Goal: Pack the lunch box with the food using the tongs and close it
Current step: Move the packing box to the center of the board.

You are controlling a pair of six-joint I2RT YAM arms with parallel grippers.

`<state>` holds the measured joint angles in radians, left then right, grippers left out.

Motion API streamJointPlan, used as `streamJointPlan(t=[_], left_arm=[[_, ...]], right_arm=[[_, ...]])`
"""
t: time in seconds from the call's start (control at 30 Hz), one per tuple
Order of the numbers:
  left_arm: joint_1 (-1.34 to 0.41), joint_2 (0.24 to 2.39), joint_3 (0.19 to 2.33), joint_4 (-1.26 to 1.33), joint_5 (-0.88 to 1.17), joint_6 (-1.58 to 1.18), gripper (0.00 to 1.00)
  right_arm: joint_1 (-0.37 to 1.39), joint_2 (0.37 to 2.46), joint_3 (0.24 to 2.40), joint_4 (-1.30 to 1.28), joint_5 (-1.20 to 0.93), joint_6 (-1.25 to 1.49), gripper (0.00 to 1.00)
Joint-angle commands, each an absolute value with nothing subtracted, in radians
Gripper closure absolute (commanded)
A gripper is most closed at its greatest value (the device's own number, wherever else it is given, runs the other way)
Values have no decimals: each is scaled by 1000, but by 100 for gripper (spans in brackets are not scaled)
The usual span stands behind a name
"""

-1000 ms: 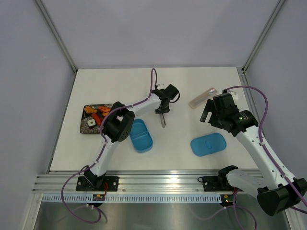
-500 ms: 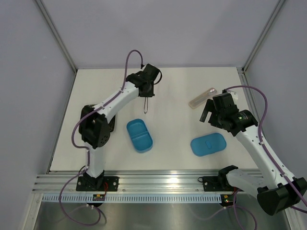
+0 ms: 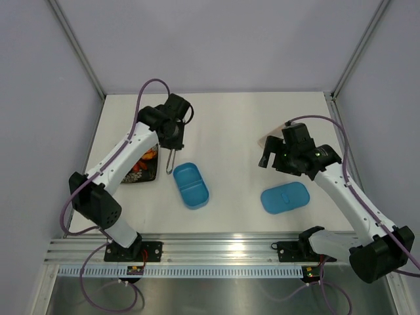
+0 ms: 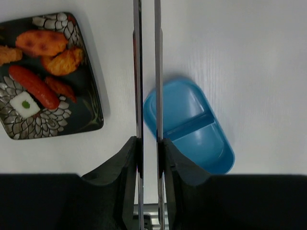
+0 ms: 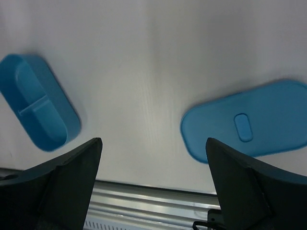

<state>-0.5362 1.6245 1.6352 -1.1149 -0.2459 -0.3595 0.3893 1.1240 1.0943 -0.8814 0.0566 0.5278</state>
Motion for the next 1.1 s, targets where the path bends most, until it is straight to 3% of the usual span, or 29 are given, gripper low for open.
streamJointPlan(t=[0.0, 0.3, 0.53, 1.07], left_arm=[[-508, 1514, 1615, -1175, -213, -382, 74], [-374, 1376, 1677, -1278, -253, -468, 74], [-330, 1324, 1785, -1315, -324, -548, 73], [-327, 1272, 1750, -1316, -305, -592, 72]], right_arm=[[497, 1210, 1144, -807, -80, 479, 3], [898, 1494, 1213, -764, 26, 483, 6], [1072, 1646, 1219, -746, 145, 466, 5], [1100, 1931, 1420, -551, 276, 400, 2]])
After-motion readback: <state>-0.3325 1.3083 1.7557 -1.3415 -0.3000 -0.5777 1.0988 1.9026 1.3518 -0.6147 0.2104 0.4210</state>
